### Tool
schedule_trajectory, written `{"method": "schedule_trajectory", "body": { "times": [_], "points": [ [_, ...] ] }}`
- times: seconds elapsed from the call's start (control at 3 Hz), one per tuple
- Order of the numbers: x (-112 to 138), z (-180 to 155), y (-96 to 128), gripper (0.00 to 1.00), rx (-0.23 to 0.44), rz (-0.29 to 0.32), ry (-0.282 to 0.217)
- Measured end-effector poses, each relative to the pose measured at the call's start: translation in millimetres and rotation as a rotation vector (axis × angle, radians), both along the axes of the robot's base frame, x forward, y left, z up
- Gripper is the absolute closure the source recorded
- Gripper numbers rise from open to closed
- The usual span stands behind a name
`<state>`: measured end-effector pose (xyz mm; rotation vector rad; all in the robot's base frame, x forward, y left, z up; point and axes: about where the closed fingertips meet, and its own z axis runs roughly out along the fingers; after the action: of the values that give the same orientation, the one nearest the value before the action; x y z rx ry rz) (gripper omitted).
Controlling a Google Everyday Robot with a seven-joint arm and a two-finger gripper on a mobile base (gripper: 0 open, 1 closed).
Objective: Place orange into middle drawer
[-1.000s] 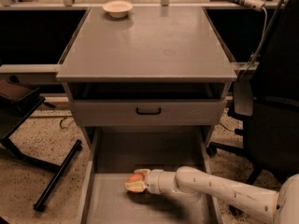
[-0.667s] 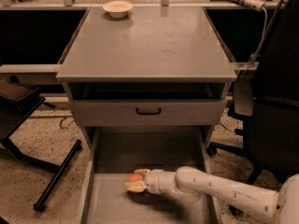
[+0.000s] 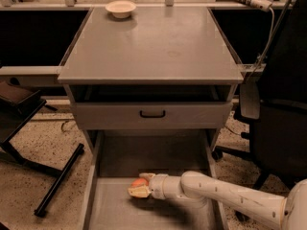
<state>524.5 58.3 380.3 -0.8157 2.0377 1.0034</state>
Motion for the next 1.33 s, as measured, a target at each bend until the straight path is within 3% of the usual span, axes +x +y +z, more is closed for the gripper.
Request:
{"method": "schedule_trajectory", "body": {
  "times": [0.33, 1.0, 1.33],
  "points": [
    [0.0, 0.0, 0.1, 0.0, 0.0, 0.0, 0.0],
    [0.0, 4.9, -1.0, 0.0, -0.013, 0.001, -0.008],
    [-1.1, 23.8, -14.3, 0.0, -0.067, -0.002, 0.018]
  ]
}}
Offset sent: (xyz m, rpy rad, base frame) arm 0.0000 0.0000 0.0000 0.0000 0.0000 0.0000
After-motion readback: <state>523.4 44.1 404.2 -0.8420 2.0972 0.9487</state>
